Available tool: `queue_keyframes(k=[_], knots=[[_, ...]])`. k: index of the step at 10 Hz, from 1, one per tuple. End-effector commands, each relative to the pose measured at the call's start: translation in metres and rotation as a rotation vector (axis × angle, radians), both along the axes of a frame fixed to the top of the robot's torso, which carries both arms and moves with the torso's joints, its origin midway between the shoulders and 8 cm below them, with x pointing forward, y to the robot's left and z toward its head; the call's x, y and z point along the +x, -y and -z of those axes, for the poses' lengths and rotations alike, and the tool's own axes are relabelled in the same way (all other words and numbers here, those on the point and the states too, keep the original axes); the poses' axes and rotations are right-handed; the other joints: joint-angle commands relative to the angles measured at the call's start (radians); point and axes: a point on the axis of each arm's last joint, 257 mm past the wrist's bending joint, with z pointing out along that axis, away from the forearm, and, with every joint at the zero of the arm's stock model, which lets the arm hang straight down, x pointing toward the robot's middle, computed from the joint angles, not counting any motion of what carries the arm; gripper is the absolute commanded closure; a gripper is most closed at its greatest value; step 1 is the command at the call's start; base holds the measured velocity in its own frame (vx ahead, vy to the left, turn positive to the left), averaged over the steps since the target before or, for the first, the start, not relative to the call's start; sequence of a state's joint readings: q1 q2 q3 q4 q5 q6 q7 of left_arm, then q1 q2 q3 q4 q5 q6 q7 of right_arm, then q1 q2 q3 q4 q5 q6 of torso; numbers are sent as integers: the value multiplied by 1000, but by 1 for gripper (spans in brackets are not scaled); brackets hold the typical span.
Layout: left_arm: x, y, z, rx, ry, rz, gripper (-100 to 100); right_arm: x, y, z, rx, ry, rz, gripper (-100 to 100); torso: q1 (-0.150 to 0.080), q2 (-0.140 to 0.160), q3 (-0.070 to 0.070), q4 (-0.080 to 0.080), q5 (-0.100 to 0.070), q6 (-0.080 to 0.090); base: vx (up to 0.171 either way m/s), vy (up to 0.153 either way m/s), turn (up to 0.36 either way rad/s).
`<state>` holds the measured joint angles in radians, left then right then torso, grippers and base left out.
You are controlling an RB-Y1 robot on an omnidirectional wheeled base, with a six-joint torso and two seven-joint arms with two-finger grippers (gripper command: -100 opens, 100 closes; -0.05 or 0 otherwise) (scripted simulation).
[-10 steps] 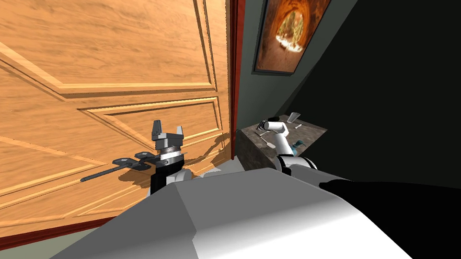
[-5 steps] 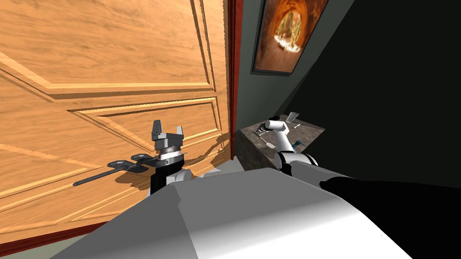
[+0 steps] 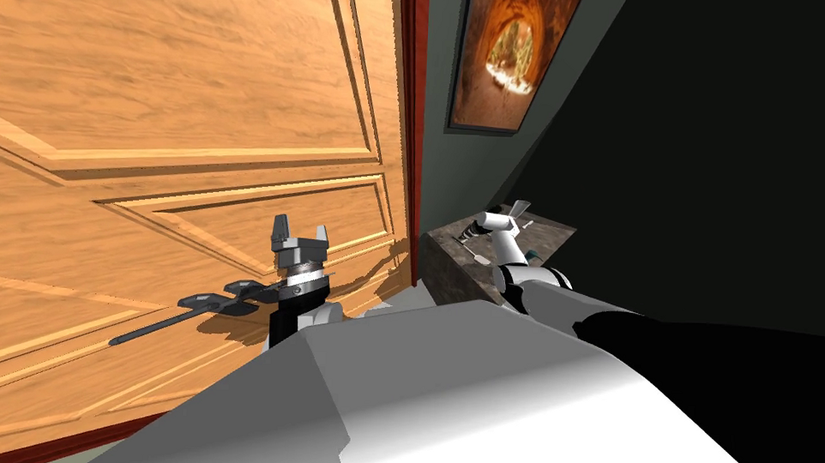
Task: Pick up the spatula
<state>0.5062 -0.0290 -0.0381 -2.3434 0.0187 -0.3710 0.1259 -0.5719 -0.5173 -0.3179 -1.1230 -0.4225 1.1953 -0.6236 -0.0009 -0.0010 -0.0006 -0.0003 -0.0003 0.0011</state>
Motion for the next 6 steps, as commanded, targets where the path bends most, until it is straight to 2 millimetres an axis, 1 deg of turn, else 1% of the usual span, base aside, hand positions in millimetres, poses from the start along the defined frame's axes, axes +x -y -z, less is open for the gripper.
queue_keyframes(k=[1,2,3,4,5,6], knots=[[0,0,0,0,0,0,0,-9,1,13,34,-50,17,-100,0,0,0,0,0,0,17,-7,-37],[0,0,0,0,0,0,0,-13,0,13,72,-82,30,-100,0,0,0,0,0,0,17,-6,-64],[0,0,0,0,0,0,0,-18,1,22,81,-103,37,-100,0,0,0,0,0,0,14,-7,-36],[0,0,0,0,0,0,0,-23,-1,22,117,-134,49,-100,0,0,0,0,0,0,17,-9,-69],[0,0,0,0,0,0,0,-28,0,30,125,-153,56,-100,0,0,0,0,0,0,16,-7,-38],[0,0,0,0,0,0,0,-34,-2,33,162,-188,69,-100,0,0,0,0,0,0,16,-8,-71]])
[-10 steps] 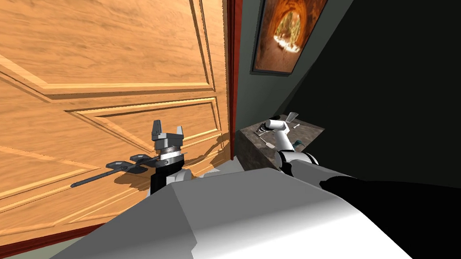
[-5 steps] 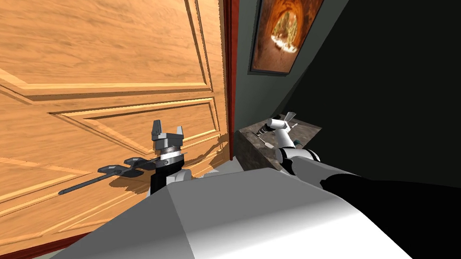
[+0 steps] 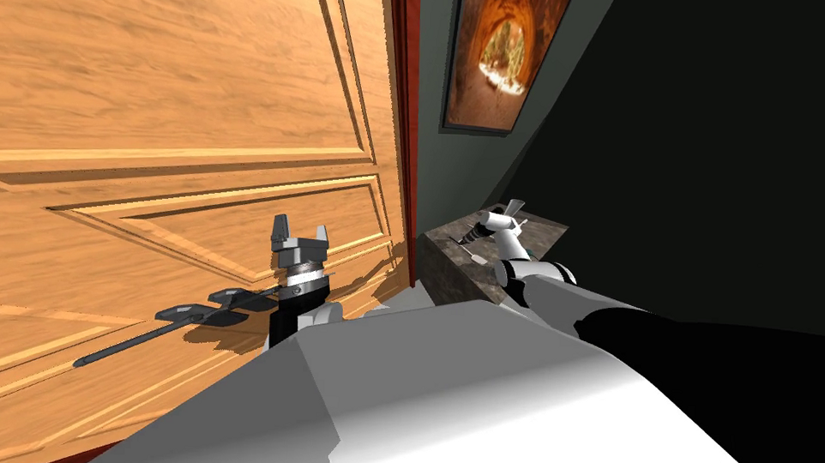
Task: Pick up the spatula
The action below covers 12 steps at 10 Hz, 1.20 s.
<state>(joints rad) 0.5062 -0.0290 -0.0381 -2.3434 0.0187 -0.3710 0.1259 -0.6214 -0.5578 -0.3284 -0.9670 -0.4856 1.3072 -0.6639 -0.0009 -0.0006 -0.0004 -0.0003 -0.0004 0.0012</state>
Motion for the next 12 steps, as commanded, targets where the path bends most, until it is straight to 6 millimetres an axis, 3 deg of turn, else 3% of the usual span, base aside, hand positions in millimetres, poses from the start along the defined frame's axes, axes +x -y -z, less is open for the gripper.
queue_keyframes(k=[1,6,9,10,11,12], knots=[[0,0,0,0,0,0,0,-6,-1,7,26,-35,12,-100,0,0,0,0,0,0,10,-5,-28],[0,0,0,0,0,0,0,-42,-13,32,171,-193,69,-100,0,0,0,0,0,0,15,-7,-72],[0,0,0,0,0,0,0,-46,-14,35,182,-205,72,-100,1,1,0,0,0,0,3,-2,-13],[0,0,0,0,0,0,0,-47,-15,36,184,-208,73,0,1,1,1,0,0,-1,0,0,0],[0,0,0,0,0,0,0,-49,-18,47,183,-208,72,-100,1,1,1,0,0,-1,27,-1,-4],[0,0,0,0,0,0,0,-50,-19,52,183,-208,72,-100,1,0,0,0,0,0,37,-2,-7]])
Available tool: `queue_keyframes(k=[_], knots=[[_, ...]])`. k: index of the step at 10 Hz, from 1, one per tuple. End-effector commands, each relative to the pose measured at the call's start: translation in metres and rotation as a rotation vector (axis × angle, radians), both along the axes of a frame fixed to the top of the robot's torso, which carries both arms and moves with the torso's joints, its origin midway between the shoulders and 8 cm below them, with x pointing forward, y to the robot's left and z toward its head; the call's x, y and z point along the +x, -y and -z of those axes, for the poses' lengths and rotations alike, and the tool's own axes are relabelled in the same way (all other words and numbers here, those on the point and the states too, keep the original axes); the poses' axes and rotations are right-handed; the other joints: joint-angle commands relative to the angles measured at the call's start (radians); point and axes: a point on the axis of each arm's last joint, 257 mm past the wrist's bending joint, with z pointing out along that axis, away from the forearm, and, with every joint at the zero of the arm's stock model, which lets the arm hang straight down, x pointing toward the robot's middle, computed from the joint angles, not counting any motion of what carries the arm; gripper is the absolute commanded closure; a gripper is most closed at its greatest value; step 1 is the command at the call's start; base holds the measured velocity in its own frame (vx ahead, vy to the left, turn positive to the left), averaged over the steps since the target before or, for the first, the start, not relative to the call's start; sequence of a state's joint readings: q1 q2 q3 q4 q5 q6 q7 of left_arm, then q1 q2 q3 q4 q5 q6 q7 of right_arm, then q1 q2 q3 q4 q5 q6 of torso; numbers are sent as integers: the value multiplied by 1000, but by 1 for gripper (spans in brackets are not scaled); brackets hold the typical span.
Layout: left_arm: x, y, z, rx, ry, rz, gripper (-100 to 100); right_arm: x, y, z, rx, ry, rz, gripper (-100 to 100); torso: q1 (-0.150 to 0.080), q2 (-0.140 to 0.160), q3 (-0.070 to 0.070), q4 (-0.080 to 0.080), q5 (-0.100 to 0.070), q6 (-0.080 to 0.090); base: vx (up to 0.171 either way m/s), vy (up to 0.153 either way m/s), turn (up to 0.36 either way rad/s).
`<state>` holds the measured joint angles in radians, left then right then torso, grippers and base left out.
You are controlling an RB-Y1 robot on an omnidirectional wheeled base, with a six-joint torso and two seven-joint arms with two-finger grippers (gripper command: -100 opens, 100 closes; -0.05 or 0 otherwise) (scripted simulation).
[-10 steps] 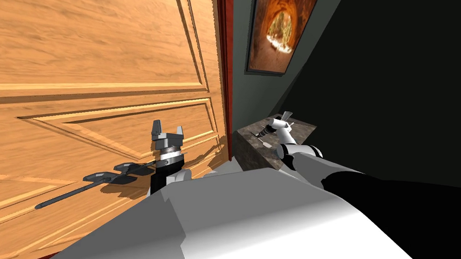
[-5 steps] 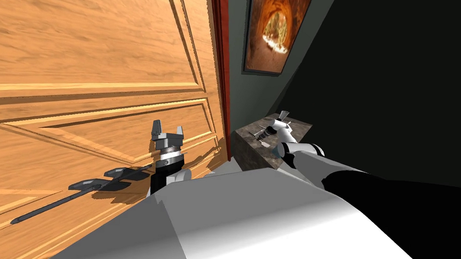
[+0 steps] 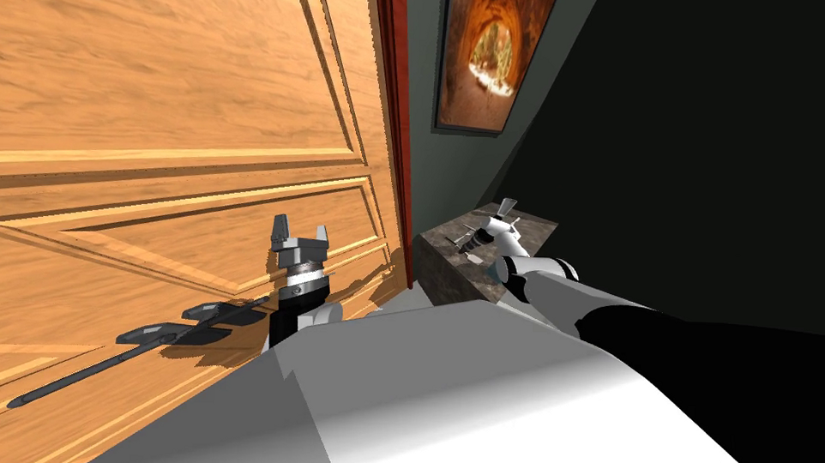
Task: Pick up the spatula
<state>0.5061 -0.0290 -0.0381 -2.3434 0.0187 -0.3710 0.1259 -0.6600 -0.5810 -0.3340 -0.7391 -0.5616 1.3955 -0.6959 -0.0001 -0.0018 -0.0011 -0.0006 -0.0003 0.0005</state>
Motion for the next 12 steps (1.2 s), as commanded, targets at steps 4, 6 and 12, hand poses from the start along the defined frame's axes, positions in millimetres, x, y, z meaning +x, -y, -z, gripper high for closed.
queue_keyframes(k=[4,6,12], knots=[[0,0,0,0,0,0,0,-1,-2,8,-2,3,-1,100,0,1,1,0,0,0,15,0,0],[0,0,0,0,0,0,0,-1,-3,8,-2,3,-1,100,-1,1,0,0,0,0,0,0,0],[0,0,0,0,0,0,0,3,3,-9,-2,4,1,0,-1,3,2,0,-1,0,-17,-1,2]])
